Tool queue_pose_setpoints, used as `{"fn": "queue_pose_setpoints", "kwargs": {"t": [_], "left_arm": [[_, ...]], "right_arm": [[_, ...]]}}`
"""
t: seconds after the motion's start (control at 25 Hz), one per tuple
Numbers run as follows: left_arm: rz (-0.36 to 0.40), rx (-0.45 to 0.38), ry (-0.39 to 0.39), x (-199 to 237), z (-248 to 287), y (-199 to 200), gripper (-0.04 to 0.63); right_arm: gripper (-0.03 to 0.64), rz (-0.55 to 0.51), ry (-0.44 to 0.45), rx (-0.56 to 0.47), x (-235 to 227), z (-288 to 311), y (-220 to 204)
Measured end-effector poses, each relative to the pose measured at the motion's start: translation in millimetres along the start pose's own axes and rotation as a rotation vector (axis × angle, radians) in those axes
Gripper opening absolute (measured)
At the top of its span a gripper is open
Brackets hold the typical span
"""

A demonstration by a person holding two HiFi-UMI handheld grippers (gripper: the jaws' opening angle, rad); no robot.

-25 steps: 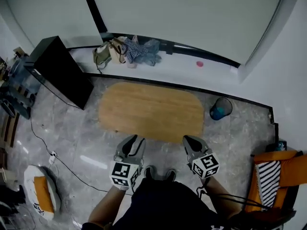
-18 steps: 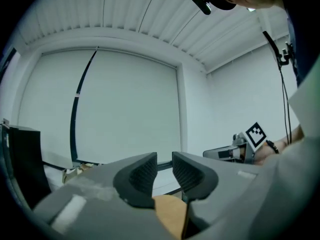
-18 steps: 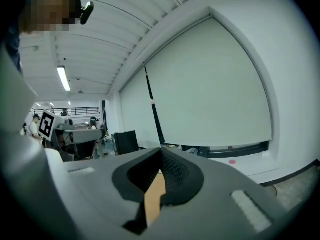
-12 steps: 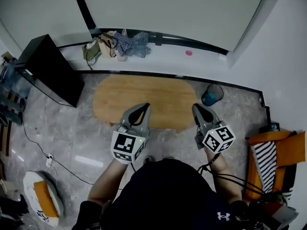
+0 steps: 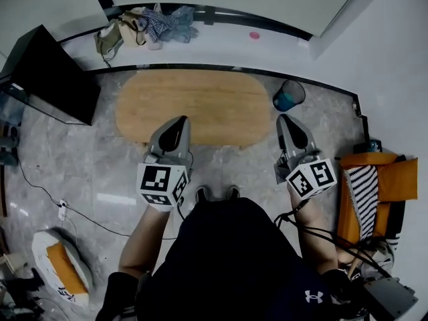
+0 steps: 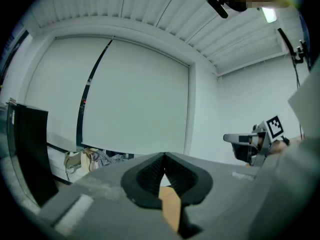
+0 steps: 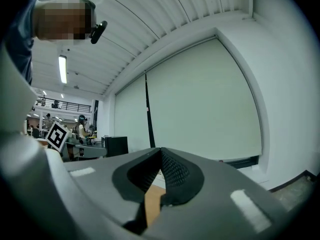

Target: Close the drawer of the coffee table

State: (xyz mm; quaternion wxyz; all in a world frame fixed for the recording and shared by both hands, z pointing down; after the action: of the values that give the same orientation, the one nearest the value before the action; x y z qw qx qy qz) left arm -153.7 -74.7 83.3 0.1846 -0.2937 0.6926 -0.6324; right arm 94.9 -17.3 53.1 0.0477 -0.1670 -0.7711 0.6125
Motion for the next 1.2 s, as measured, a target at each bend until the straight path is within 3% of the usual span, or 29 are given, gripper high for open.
{"fn": "queue_pose_setpoints", "kwargs": {"t": [0.32, 0.76, 1.2], "left_arm": [[-0.046, 0.053, 0.01, 8.8, -7.4, -21.4, 0.002], [-0.018, 0.048, -0.001, 12.2, -11.9, -15.5, 0.002], [-0.045, 0.088, -0.007, 9.5, -17.9, -37.1, 0.002]], "right_arm": [[0.002, -0.021, 0.019, 0.05, 16.2, -7.6, -13.3], [0.002, -0.023, -0.027, 0.031, 10.3, -11.8, -11.6], [0.002, -0.021, -0.043, 0.039, 9.0, -18.3, -14.2]]}}
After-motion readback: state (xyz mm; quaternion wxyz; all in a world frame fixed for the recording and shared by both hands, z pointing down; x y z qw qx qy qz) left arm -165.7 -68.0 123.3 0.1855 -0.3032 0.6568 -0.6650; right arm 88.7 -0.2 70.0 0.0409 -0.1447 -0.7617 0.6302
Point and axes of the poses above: the fingertips, and each gripper's own axes: z forward along the fingers, x to its left, y out of its top, the point moved 3 cm from there along -z, backward along the fingers, and after that the axes turned 15 degrees about -x, right-handed, at the moved point
